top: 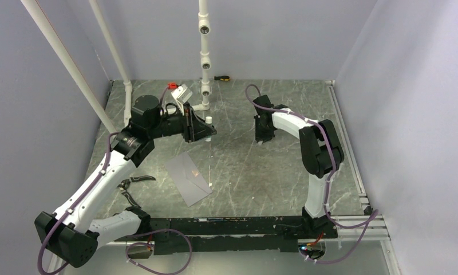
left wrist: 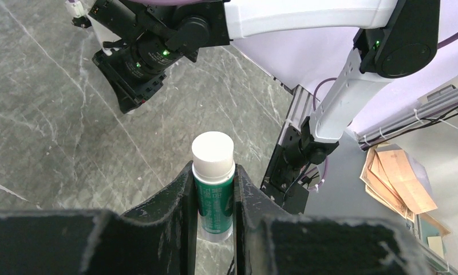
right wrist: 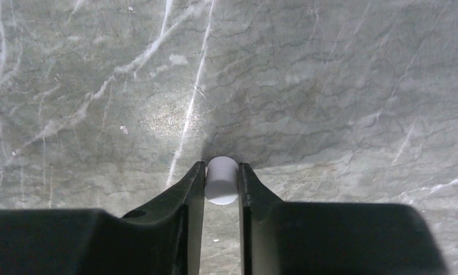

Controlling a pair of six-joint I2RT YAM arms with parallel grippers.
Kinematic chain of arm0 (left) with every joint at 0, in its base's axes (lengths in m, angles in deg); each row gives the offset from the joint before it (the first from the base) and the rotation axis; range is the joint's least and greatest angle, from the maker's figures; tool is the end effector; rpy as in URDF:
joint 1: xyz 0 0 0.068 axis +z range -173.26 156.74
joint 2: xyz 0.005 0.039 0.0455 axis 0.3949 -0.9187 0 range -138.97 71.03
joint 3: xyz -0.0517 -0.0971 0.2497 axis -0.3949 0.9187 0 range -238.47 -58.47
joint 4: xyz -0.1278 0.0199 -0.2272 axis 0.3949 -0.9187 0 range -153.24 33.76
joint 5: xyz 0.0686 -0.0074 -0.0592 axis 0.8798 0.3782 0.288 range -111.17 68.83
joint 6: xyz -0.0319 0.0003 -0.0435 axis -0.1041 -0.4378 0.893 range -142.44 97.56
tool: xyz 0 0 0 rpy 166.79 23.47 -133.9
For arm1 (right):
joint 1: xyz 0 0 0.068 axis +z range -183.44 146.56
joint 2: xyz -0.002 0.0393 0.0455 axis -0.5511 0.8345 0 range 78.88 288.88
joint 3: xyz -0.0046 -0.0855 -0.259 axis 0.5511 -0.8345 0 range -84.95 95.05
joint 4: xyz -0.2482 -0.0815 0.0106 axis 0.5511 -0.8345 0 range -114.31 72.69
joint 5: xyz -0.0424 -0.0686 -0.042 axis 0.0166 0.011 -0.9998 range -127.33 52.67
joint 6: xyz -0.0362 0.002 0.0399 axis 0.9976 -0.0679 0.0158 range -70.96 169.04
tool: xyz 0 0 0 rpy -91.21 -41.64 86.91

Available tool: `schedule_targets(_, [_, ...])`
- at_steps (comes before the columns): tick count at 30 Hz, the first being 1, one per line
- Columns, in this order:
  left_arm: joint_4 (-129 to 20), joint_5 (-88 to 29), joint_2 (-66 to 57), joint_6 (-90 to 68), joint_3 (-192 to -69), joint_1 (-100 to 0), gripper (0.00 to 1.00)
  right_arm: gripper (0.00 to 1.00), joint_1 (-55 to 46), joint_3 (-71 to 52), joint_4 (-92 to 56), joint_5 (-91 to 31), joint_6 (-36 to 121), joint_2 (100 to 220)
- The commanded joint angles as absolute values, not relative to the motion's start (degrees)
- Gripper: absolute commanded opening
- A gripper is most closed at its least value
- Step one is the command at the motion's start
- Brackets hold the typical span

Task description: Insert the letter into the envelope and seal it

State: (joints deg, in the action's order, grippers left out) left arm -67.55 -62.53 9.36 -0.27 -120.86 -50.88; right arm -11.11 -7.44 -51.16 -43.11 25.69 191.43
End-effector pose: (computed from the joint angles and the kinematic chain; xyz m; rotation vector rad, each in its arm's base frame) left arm 0.1999 -0.1313 0.3905 0.6482 1.7689 -1.2441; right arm 0.3675 0.1471 0.1636 0.0507 2.7623 0.0713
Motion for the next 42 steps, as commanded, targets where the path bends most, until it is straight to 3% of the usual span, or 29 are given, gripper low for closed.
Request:
schedule_targets(1, [-65.0,-63.8,10.2,-0.1,-120.5,-50.9,0.02,0.15,-11.3,-5.4,-50.7,-44.2,26.1,190.7])
schedule_targets(4, [-65.2,-63.6,10.1,-0.4,-120.4,-50.9,0.03,0.06,-11.3,-4.9,-52.3,-43.2,26.0,189.4])
schedule_targets(8, [-66.1,-63.2,9.7,-2.1,-120.5,-50.9,0.03,0.02,-11.3,-2.8,-56.0,-36.9,25.8,185.1])
schedule_targets(18, [-69.1,-64.6,9.5,-9.9,-122.2,-50.9,0.02,0.00,-11.1,2.8,-54.8,5.7,21.7,169.0])
schedule_targets(23, [-68.7,-64.3,9.2,-10.5,-122.4,-50.9,0.03,0.00,-9.4,-0.1,-39.3,16.8,9.3,162.7])
schedule_targets(27, [-68.0,-64.9,8.9,-10.1,-122.4,-50.9,0.03,0.00,-7.7,-1.5,-28.4,19.6,-1.1,160.5])
schedule_targets(42, [-70.3,-66.4,7.3,-13.0,-125.1,-50.9,0.02,0.00,-2.2,7.7,-39.6,16.0,5.7,165.1])
